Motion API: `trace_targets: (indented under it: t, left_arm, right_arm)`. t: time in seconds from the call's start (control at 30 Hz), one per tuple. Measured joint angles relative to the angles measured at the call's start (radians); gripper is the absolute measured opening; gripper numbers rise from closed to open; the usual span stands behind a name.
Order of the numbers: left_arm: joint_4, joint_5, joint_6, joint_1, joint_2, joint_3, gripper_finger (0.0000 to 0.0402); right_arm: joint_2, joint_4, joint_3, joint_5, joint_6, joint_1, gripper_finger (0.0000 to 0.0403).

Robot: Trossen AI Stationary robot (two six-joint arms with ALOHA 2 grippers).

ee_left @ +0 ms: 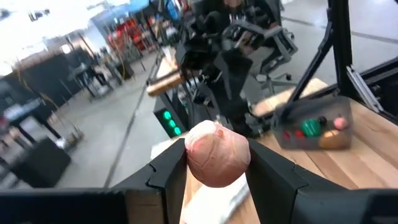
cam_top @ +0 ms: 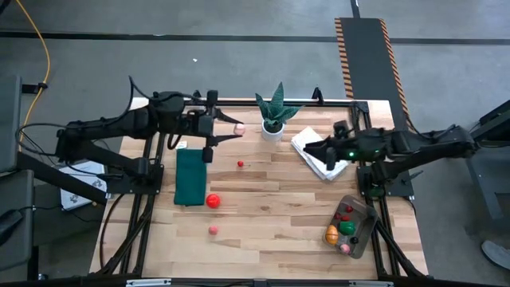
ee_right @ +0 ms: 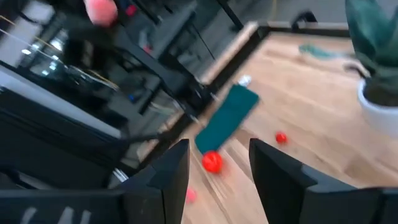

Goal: Pick and placing Produce into tupperware
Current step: Put the top pink peach into the black bin

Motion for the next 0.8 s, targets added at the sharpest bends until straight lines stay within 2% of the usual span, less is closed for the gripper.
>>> trace_targets:
  t: [0.33, 0.8]
  left_arm:
    - [0.091, -0.028, 0.021, -0.039, 0.067, 0.000, 0.0140]
    - [0.185, -0.038, 0.049, -0.073, 0.153, 0.000, 0.0140]
  right_arm:
    - [-0.070, 0.126, -0.029, 0.022, -0.061, 0.000, 0.0158]
    - [0.004, 0.263, -0.029, 0.018, -0.054, 0.000, 0.0165]
